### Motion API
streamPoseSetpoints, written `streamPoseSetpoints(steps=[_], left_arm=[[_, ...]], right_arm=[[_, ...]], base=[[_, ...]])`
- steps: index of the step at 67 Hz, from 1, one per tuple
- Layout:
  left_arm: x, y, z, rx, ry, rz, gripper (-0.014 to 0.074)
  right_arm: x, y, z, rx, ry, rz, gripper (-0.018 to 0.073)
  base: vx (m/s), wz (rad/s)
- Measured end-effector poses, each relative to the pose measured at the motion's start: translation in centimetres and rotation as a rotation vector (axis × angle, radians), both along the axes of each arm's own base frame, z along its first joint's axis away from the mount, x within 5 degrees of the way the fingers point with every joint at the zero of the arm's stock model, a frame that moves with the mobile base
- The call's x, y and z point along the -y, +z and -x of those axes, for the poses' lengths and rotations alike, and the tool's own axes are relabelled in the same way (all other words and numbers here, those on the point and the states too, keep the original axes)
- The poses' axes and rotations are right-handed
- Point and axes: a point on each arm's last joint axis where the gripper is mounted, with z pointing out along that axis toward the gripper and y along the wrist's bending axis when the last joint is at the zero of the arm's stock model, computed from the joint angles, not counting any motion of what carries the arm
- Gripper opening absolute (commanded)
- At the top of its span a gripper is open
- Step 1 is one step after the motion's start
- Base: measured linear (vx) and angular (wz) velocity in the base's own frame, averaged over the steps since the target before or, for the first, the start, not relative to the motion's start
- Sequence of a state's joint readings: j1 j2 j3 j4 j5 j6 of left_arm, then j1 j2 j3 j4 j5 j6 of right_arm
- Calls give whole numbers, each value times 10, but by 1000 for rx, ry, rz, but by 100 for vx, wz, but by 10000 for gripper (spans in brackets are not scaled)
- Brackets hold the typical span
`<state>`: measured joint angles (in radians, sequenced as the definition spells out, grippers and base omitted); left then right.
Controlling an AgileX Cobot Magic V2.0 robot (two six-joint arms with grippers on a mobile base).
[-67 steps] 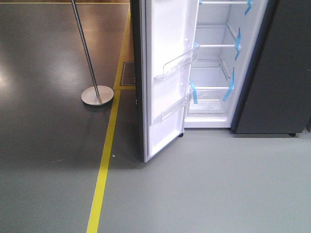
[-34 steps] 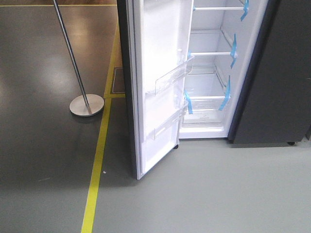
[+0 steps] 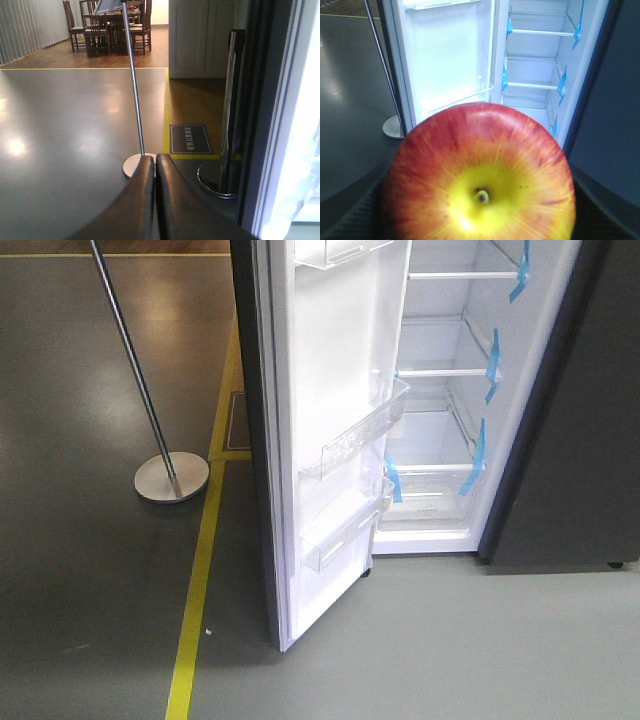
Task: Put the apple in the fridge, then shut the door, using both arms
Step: 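Approach the refrigerator door bins, holding the apple in the right gripper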
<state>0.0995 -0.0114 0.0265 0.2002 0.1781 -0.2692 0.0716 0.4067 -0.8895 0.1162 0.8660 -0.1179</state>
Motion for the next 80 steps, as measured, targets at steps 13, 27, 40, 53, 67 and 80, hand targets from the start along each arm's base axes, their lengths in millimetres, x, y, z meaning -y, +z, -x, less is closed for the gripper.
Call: streamPoseSetpoints(steps=[13,27,40,53,67,80], left_arm=[[0,0,0,0,0,0,-8],[0,0,0,0,0,0,-8],[0,0,0,0,0,0,-8],[0,0,0,0,0,0,-8],[0,0,0,0,0,0,-8],[0,0,0,0,0,0,-8]], right_arm=[[0,0,0,0,0,0,150],[0,0,0,0,0,0,150],[0,0,0,0,0,0,150],[0,0,0,0,0,0,150],[0,0,0,0,0,0,150],[0,0,0,0,0,0,150]], base=[[24,-2],[23,-4],[22,-5],[20,-2],[16,3],[14,6]])
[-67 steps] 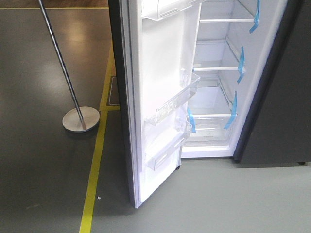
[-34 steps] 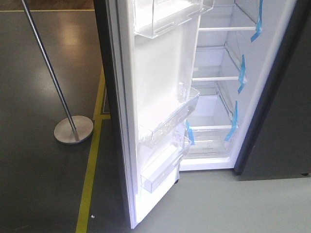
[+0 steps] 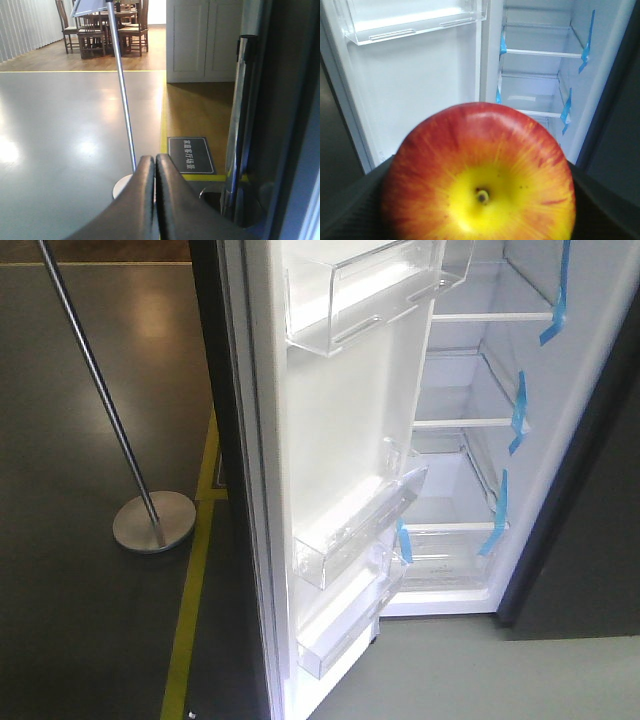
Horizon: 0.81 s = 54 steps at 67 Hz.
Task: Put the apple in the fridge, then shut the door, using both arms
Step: 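Approach the refrigerator door bins, holding the apple in the right gripper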
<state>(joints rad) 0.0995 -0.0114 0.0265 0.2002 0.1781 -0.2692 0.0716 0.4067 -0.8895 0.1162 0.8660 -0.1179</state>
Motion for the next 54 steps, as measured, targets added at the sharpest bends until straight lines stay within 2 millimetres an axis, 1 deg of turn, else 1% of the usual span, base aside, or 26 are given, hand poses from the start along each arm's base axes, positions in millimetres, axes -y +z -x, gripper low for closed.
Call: streamPoseSetpoints(steps=[54], left_arm=[[0,0,0,0,0,0,-8]], right_arm=[[0,0,0,0,0,0,150]], base=[[9,1]])
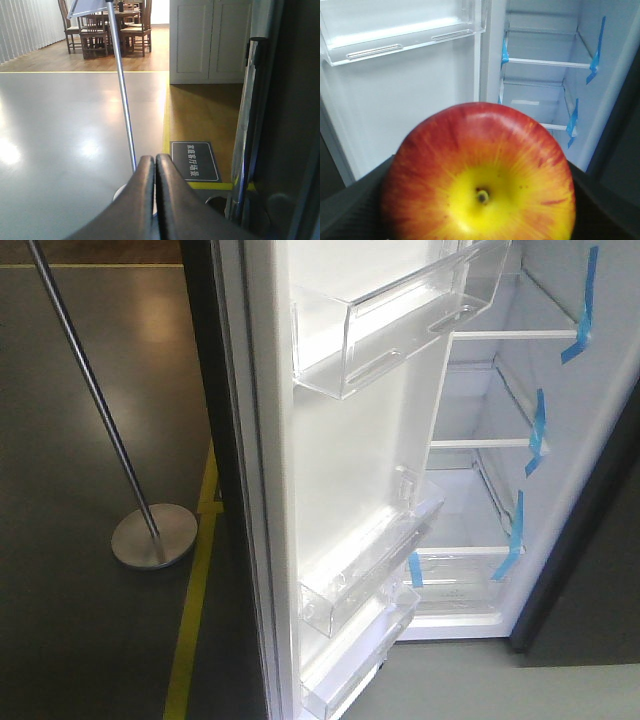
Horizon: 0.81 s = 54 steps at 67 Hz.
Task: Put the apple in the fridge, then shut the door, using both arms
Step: 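Approach the refrigerator door bins, holding the apple in the right gripper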
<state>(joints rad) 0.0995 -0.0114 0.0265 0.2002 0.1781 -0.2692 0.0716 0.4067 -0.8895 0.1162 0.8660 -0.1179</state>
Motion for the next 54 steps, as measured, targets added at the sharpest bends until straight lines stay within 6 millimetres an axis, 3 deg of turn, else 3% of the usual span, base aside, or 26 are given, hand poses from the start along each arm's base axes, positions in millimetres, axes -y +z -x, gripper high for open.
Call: streamPoseSetpoints(steps=[54], left_arm=[[0,0,0,0,0,0,-8]], right_arm=[[0,0,0,0,0,0,150]], base=[[7,-1]])
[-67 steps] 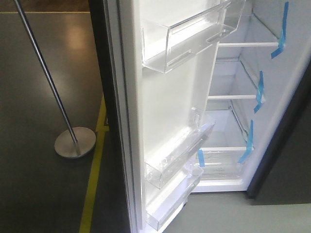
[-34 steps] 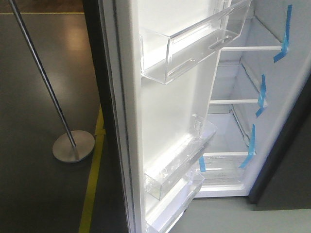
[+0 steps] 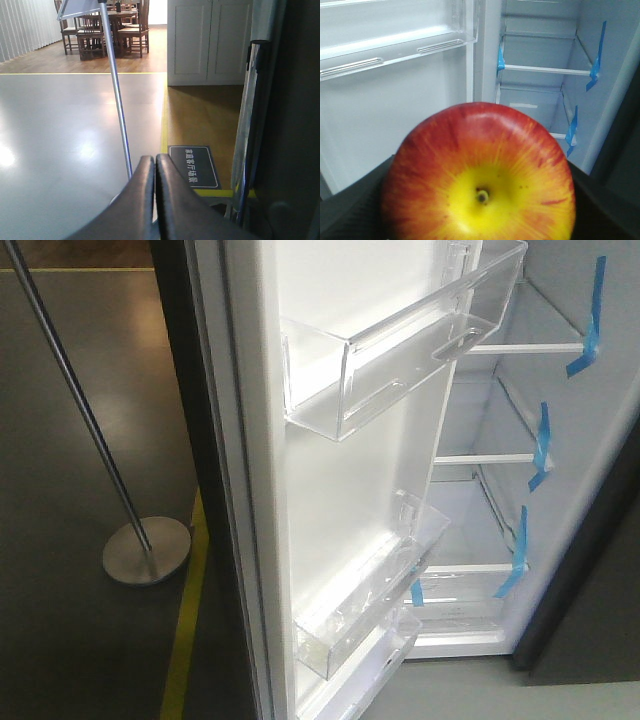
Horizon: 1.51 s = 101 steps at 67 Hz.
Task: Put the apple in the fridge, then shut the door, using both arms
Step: 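Approach the refrigerator door bins, holding the apple in the right gripper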
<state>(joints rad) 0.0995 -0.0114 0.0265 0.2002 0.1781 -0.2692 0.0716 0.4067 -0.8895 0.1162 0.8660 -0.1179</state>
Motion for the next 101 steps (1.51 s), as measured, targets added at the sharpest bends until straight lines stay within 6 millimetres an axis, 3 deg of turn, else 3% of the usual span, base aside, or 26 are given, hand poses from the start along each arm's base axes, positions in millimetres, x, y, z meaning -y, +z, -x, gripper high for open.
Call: streamPoseSetpoints(steps=[101], left_arm=[[0,0,0,0,0,0,-8]], right_arm=[[0,0,0,0,0,0,150]], base=[[1,0]])
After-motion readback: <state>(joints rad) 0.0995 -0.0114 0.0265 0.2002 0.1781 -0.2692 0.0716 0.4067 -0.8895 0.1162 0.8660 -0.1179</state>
